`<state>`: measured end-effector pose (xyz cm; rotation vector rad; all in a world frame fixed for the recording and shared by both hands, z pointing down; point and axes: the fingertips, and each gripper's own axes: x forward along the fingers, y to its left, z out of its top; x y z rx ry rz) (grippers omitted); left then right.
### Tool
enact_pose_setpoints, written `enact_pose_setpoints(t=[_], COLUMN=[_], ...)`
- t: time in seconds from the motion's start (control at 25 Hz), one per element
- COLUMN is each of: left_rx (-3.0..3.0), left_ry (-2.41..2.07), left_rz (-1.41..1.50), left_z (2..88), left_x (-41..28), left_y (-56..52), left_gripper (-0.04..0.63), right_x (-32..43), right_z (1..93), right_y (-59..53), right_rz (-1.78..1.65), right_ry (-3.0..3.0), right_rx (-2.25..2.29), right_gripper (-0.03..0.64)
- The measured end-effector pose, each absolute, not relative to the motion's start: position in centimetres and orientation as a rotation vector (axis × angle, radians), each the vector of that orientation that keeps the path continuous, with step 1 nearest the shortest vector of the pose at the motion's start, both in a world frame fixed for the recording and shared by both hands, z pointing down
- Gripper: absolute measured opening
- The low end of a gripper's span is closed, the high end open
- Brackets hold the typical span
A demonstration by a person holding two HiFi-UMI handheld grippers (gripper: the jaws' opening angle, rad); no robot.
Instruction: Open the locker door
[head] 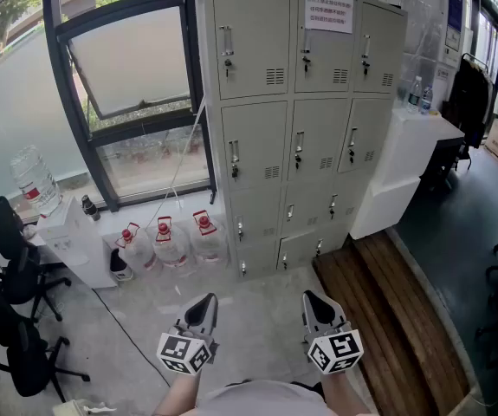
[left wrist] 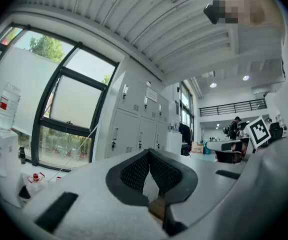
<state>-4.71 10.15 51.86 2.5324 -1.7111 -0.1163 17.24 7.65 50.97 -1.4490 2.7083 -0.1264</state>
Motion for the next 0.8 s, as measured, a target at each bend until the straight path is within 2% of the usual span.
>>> enact_pose_setpoints(t=[0.8], left_rx=[2.536], left_ry=[-1.739], left_rz=[-0.096], left_z=[51.6], left_x=[-6.6], left_y=[9.4], left_gripper=[0.005], right_x=[15.7], right_z=[50.4], right_y=[6.7], right_rz=[-0.085], right_ry=[2.733], right_rx=[-1.428], right_gripper=[0.012])
